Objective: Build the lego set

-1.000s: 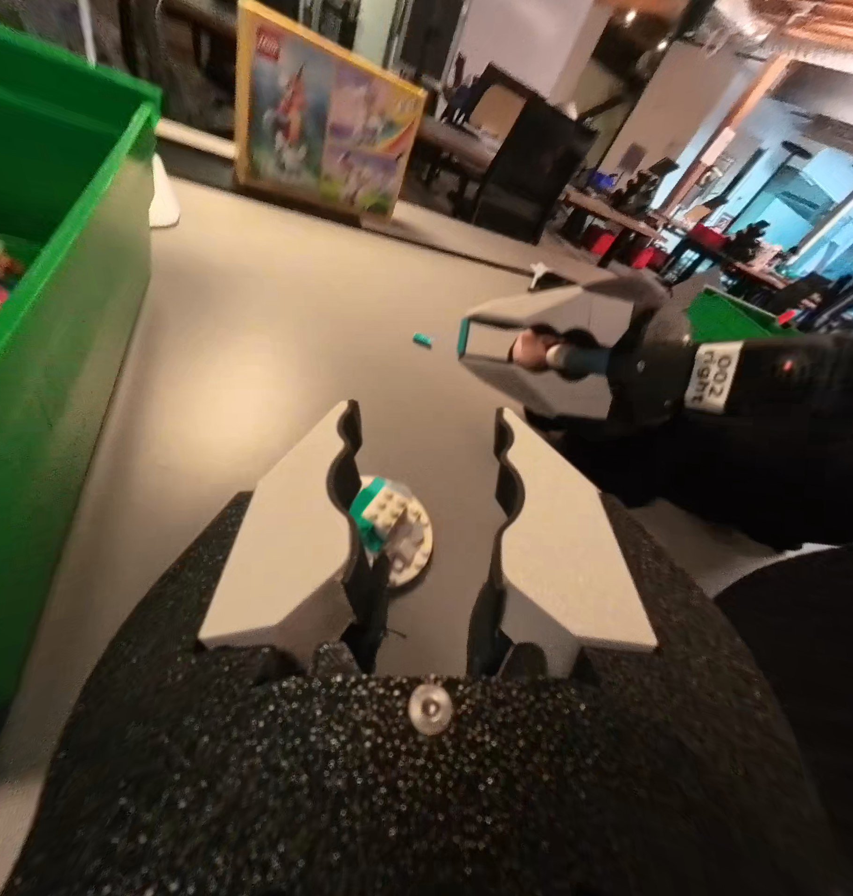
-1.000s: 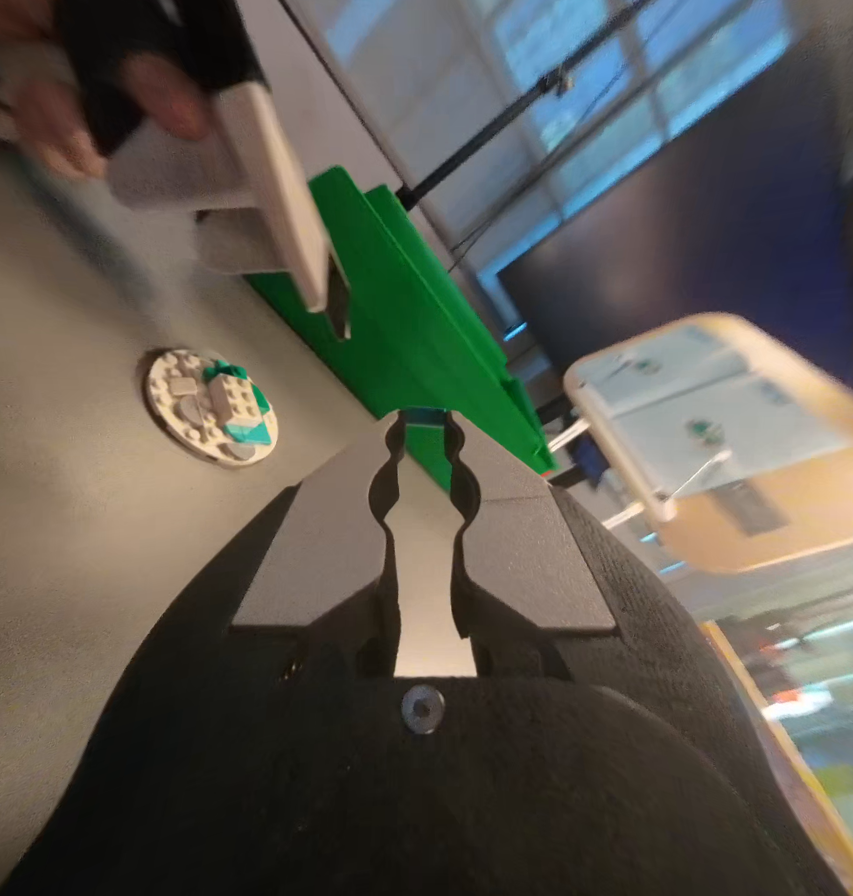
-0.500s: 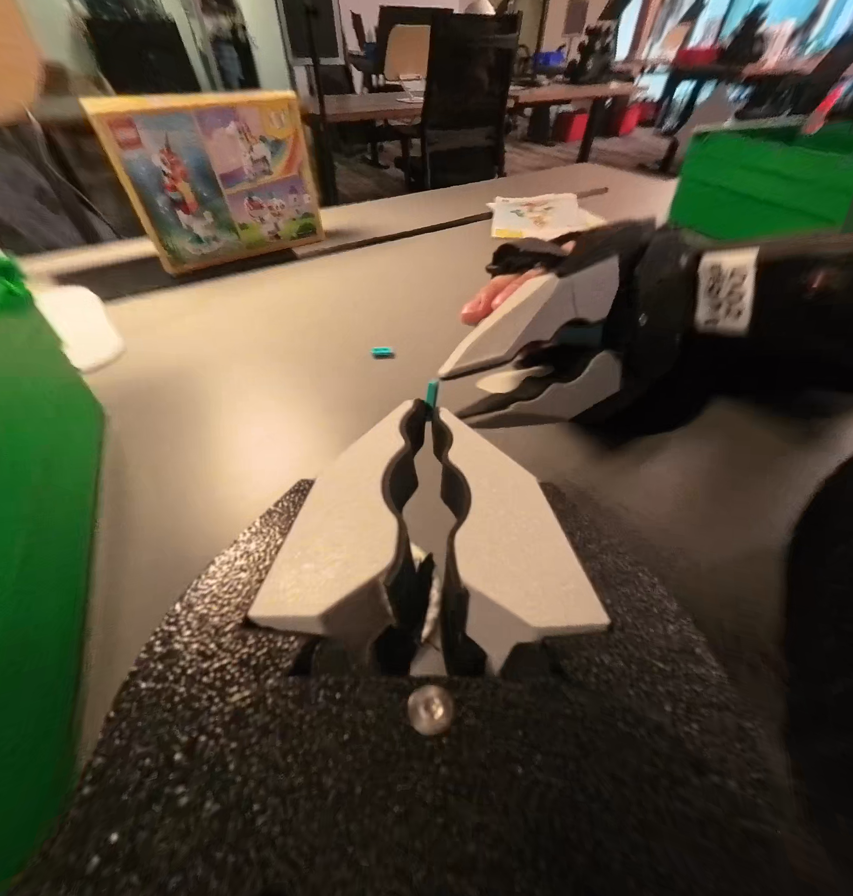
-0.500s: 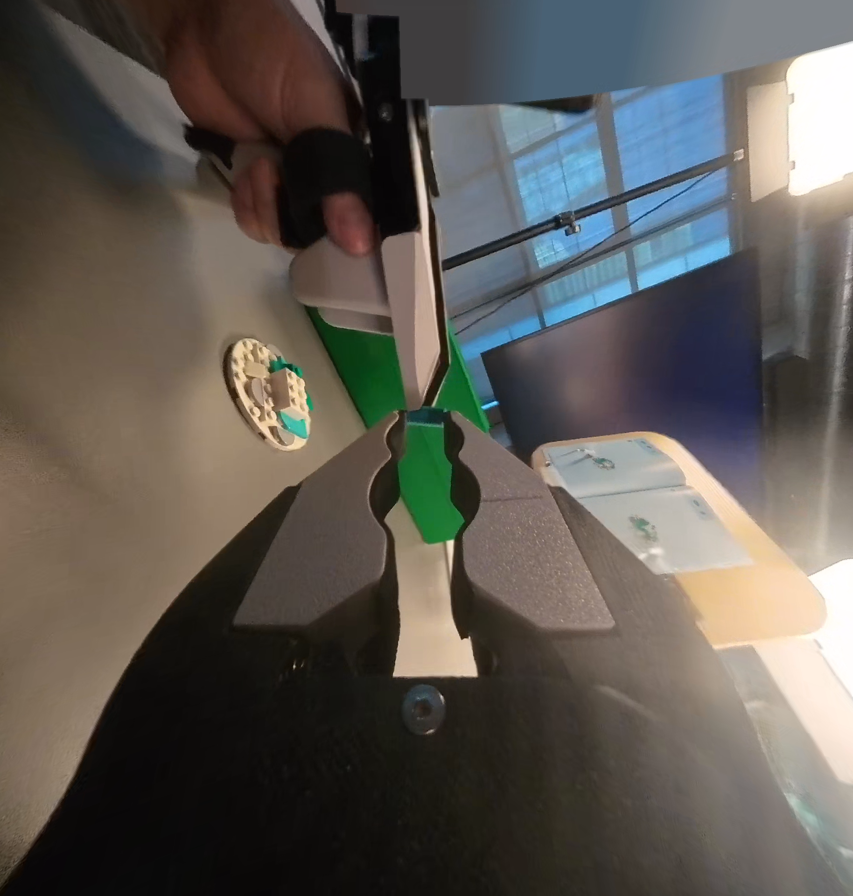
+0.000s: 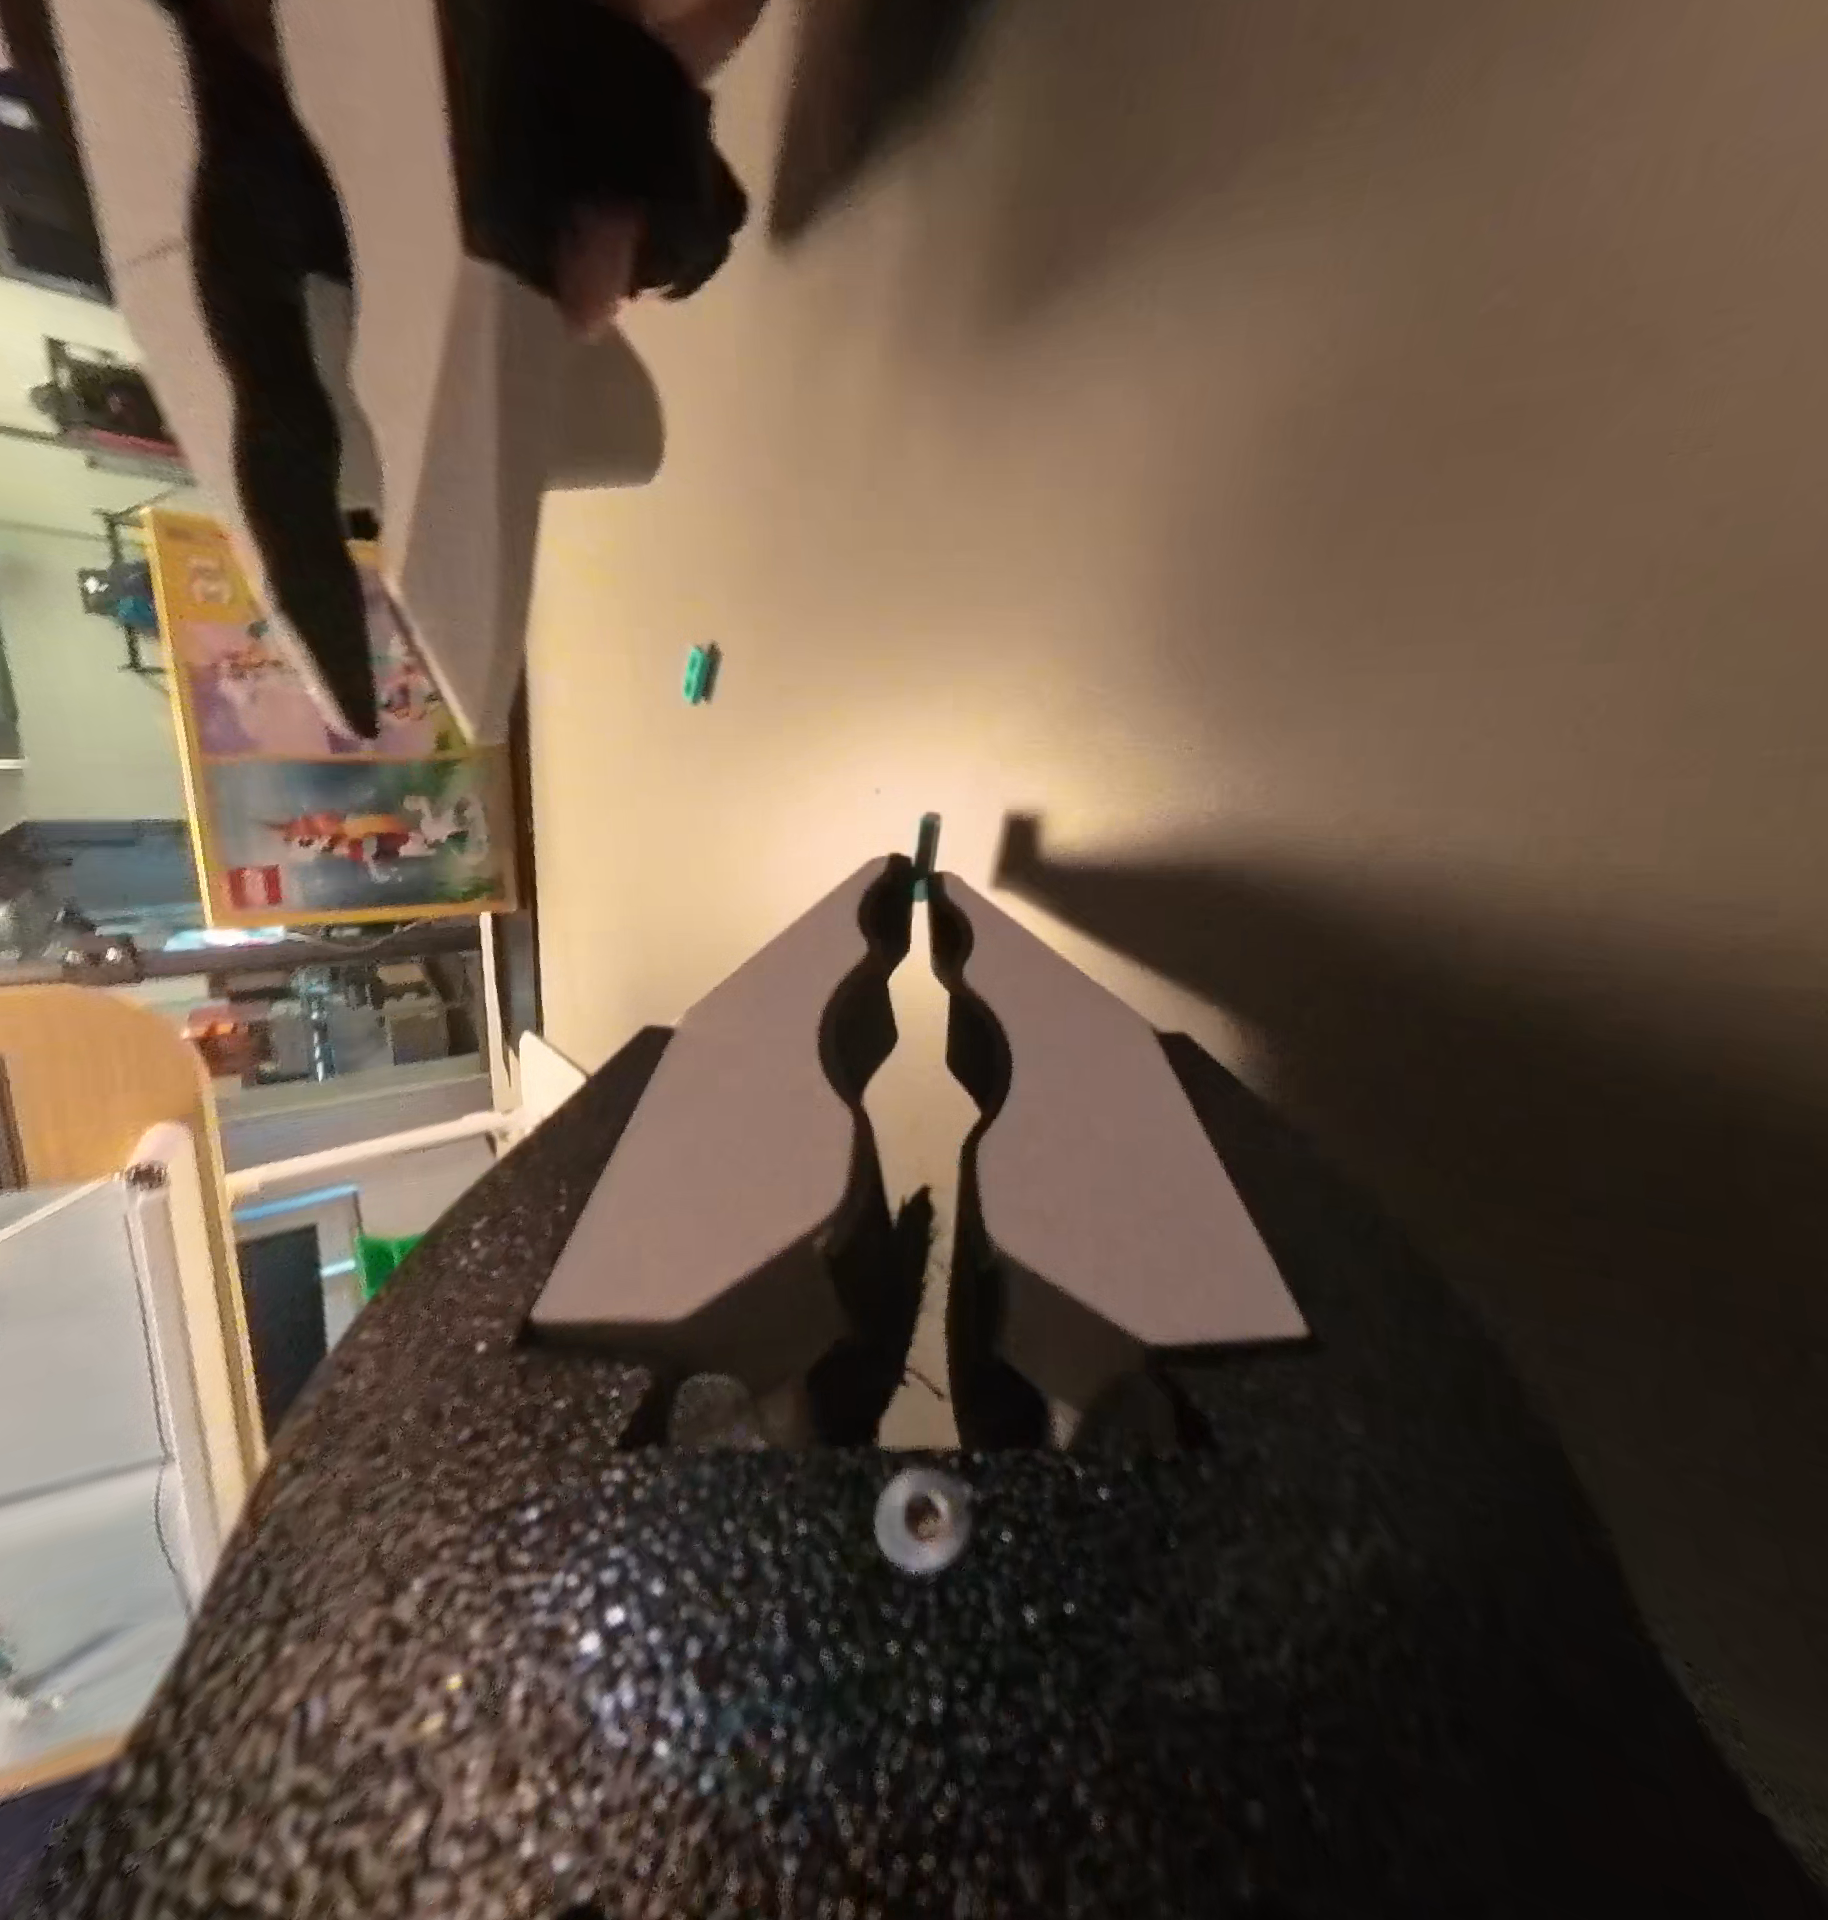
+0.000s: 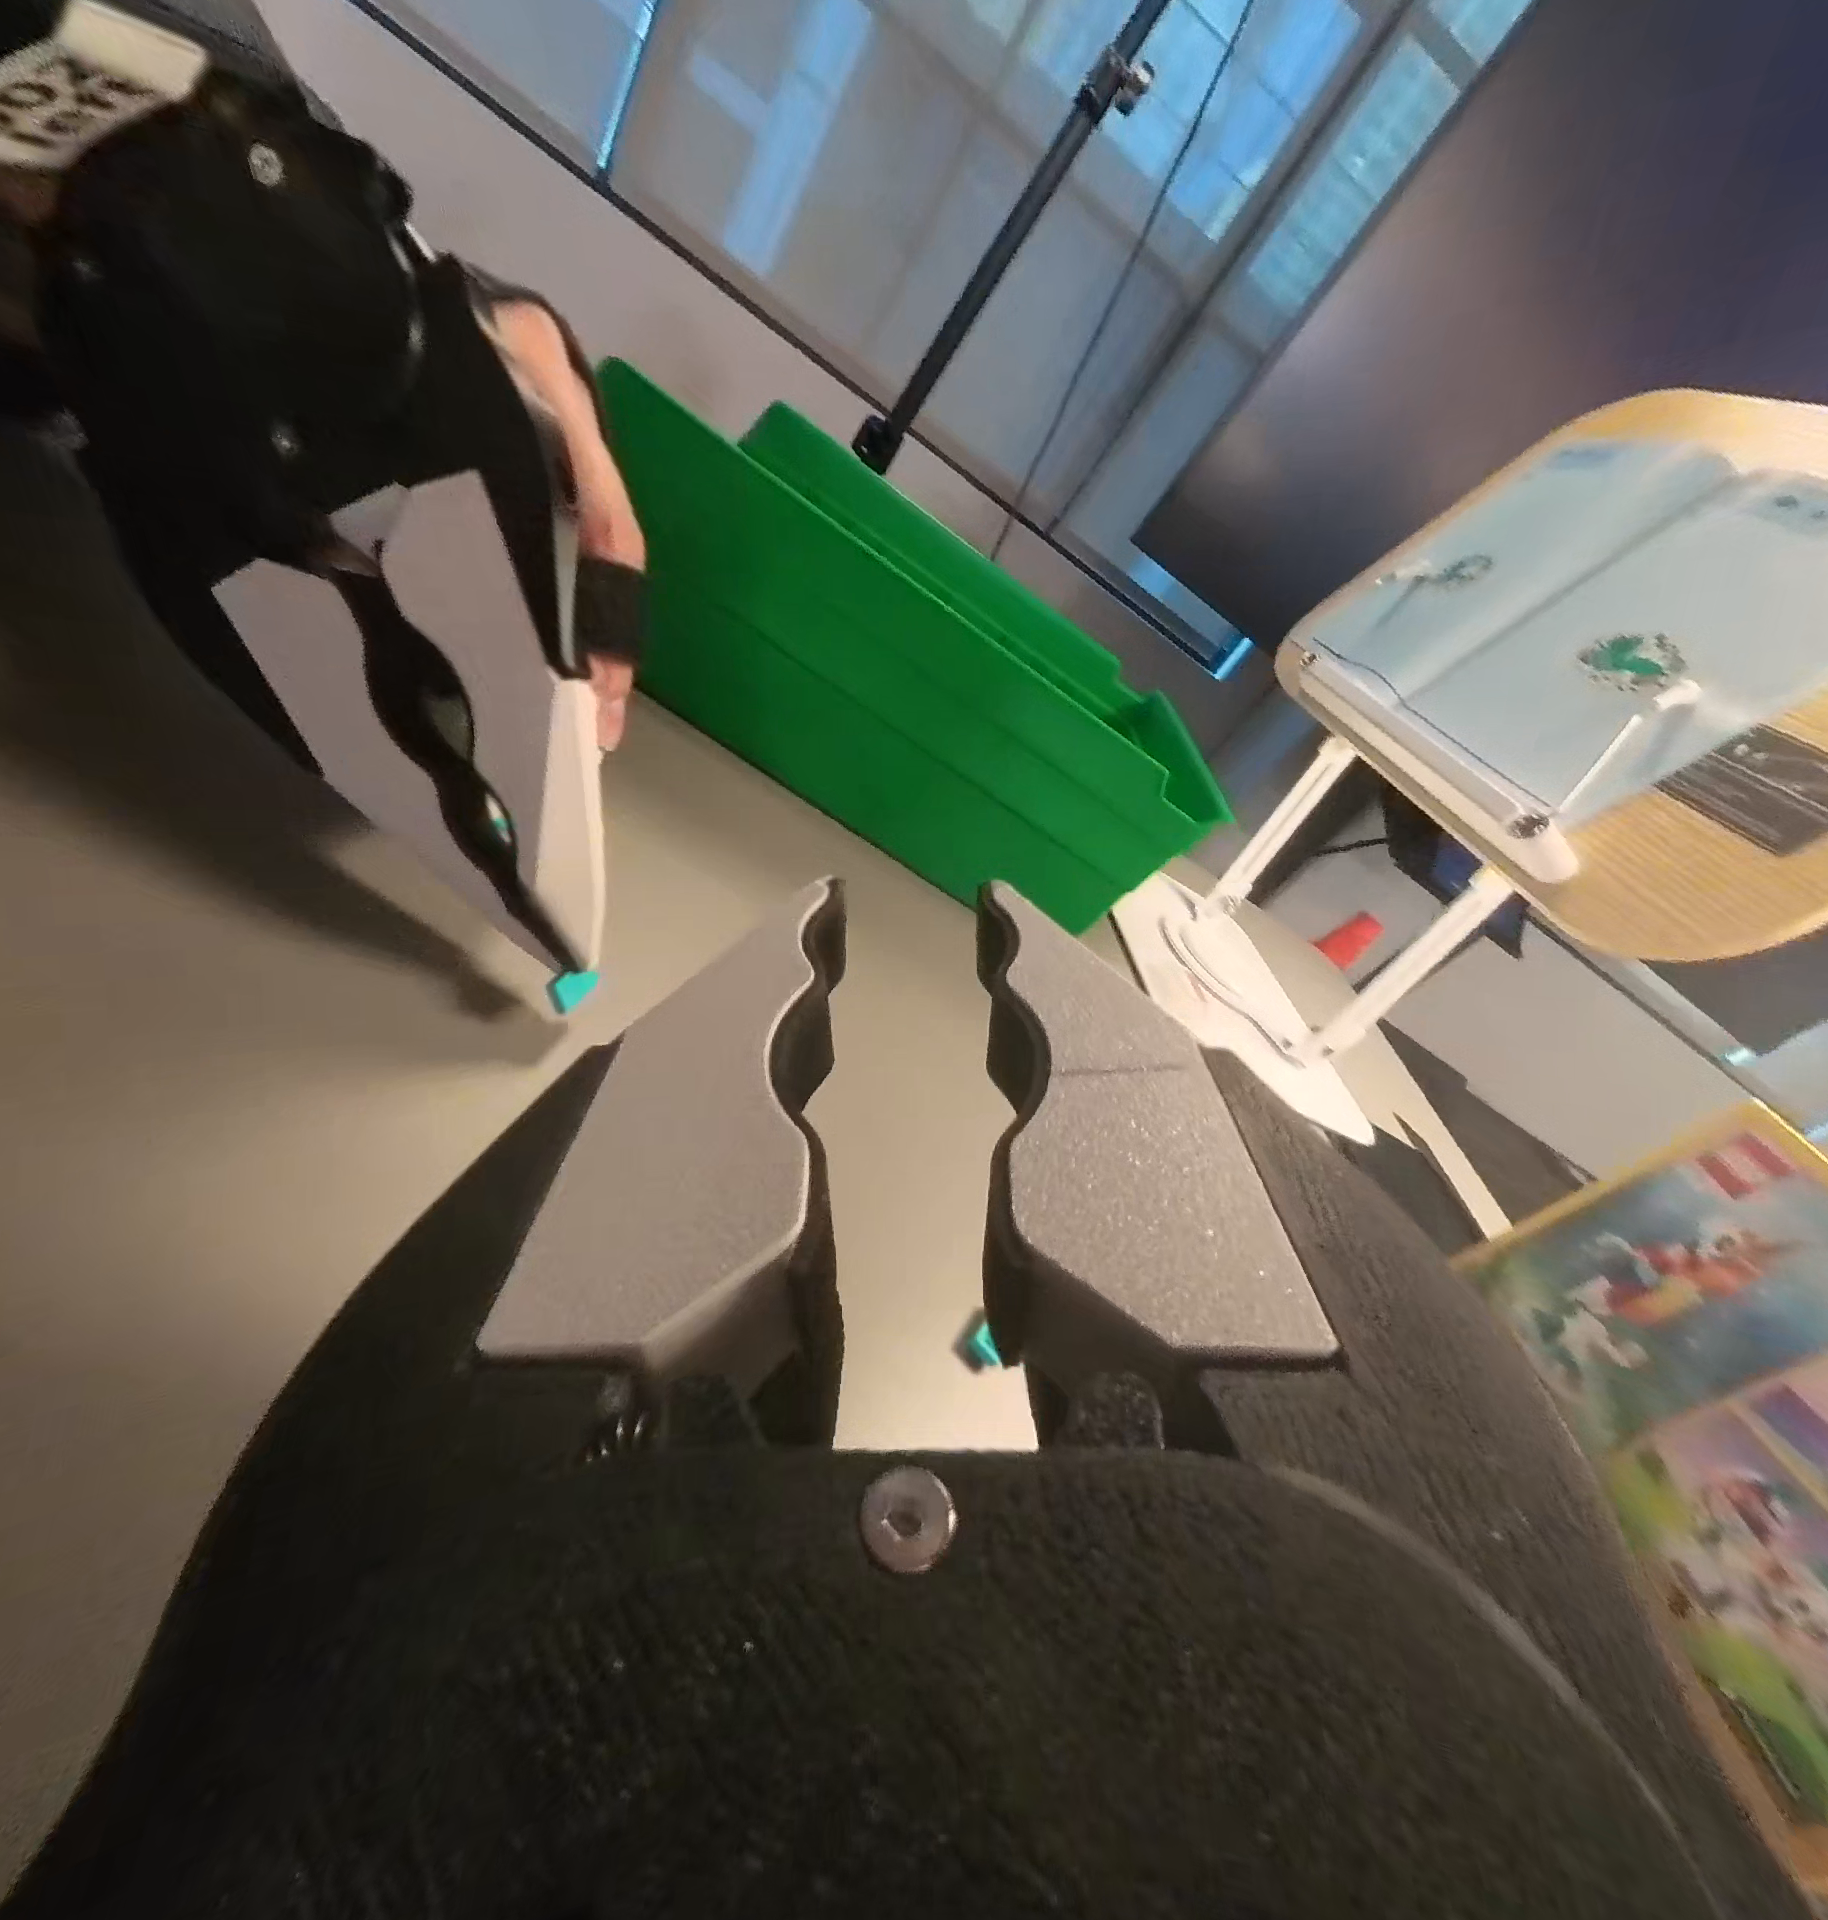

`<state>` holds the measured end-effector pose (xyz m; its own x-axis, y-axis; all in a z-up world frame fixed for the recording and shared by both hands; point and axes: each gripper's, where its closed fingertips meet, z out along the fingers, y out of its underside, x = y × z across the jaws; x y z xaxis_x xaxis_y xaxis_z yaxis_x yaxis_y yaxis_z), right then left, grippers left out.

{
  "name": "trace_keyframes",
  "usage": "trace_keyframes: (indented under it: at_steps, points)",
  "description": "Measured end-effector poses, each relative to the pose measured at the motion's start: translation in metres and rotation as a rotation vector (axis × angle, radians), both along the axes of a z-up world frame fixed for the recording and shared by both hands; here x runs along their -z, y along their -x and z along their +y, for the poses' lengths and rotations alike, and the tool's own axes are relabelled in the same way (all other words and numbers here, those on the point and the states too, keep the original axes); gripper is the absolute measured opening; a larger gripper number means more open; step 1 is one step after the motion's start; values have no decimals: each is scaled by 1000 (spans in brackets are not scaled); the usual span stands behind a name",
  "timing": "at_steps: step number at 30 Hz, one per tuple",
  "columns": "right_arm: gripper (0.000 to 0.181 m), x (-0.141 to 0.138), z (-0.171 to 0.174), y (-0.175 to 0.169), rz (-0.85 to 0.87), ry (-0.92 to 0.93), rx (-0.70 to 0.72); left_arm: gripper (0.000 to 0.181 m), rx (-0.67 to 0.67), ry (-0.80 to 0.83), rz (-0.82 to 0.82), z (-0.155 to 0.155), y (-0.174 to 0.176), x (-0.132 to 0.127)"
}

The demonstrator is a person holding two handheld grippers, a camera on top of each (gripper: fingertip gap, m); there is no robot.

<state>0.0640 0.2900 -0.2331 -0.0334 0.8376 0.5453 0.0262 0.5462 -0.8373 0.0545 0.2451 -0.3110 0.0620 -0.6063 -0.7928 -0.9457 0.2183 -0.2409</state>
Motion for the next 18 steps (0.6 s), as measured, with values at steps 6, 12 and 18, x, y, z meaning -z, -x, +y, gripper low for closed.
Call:
trace_keyframes:
  at_steps: [6, 12, 18]
  points:
    - [23, 3, 9, -2, -24, 53, 13, 1, 63, 106, 97, -6, -3, 9]
    - [23, 7, 10, -2, -50, 90, -1, 8, 100, 182, 149, -11, -4, 8]
    - [23, 10, 8, -1, -73, 125, -22, 22, 34, 311, 49, -15, 2, -3]
